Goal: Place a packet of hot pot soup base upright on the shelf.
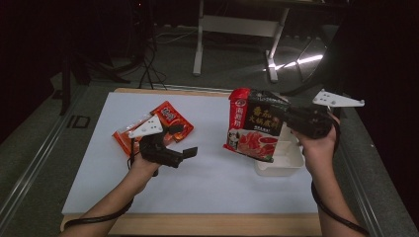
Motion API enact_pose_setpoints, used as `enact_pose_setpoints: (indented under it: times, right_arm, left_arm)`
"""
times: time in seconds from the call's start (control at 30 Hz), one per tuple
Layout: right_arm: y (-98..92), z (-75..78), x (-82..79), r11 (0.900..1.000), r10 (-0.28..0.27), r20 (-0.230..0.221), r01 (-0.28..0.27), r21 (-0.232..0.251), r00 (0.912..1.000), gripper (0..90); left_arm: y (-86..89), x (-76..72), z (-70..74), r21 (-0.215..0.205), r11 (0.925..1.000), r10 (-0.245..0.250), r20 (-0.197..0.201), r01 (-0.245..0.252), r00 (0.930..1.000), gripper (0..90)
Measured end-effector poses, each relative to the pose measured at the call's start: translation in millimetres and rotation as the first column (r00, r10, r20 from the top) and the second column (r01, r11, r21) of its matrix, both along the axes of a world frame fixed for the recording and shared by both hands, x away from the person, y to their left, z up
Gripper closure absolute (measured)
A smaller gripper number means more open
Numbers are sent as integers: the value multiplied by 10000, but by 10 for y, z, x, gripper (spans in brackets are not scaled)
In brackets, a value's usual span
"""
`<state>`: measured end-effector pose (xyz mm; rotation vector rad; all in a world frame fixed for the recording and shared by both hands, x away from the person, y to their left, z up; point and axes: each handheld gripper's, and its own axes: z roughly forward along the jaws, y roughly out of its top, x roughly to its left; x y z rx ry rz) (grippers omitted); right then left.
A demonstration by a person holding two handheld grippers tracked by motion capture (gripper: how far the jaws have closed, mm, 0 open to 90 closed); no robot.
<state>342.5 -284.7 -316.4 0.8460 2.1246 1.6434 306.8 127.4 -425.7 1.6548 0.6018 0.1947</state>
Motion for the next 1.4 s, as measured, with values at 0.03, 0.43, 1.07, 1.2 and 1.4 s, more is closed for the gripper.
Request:
enact_pose_setpoints:
  times: [0.03, 0.43, 1.07, 1.2, 1.4]
  right_arm:
    - [-19, 11, 24, 10000, -30, 10, 30, -5, 10000, 766]
    - [-243, 52, 296, 9990, -421, 228, 418, 157, 9989, 764]
    - [-681, -138, 668, 9922, -1212, 136, 1207, 307, 9925, 764]
    - [-815, -203, 744, 9888, -1444, 32, 1442, 379, 9895, 762]
    - [-875, -266, 822, 9896, -1419, -110, 1421, 220, 9898, 762]
  left_arm:
    - [12, -13, -24, 22, 10000, 52, 14, -52, 10000, 14]
    - [235, -177, -284, 105, 9985, 540, 90, -541, 9985, 14]
    - [517, -405, -688, 438, 9934, 1074, -359, -1058, 9936, 13]
    - [532, -422, -709, 367, 9938, 1062, -314, -1051, 9938, 13]
    - [535, -416, -727, 251, 9941, 1061, -339, -1052, 9938, 14]
